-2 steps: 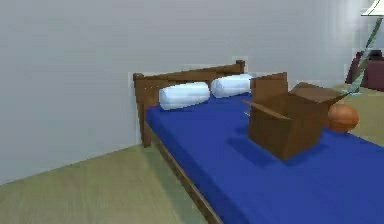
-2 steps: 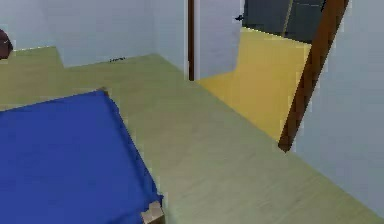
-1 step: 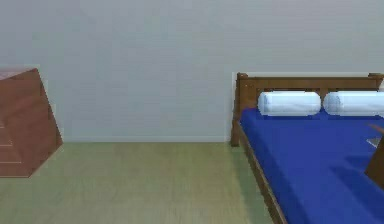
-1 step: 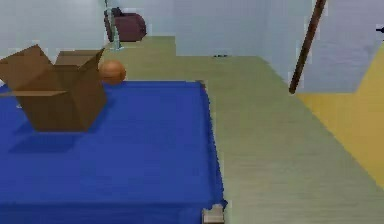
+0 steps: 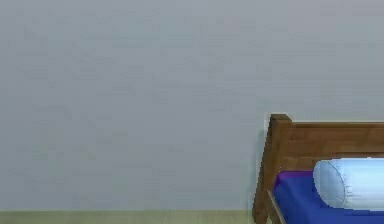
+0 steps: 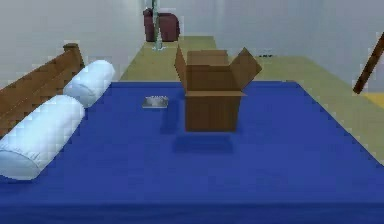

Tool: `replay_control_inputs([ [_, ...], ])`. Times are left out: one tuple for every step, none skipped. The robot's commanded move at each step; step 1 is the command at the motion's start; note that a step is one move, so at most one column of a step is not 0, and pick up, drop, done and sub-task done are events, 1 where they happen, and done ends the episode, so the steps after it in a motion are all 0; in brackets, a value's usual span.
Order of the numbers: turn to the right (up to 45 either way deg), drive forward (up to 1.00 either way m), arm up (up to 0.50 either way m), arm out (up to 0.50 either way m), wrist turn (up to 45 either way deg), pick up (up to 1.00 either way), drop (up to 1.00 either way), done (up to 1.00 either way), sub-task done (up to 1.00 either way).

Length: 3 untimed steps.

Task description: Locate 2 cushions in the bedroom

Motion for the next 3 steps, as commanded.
replay_control_inputs([
  [-6.0, 0.0, 0.0, 0.0, 0.0, 0.0, 0.0, 0.0, 0.0],
  [0.0, 0.35, 0.0, 0.0, 0.0, 0.0, 0.0, 0.0, 0.0],
  [45.0, 0.0, 0.0, 0.0, 0.0, 0.0, 0.0, 0.0, 0.0],
])
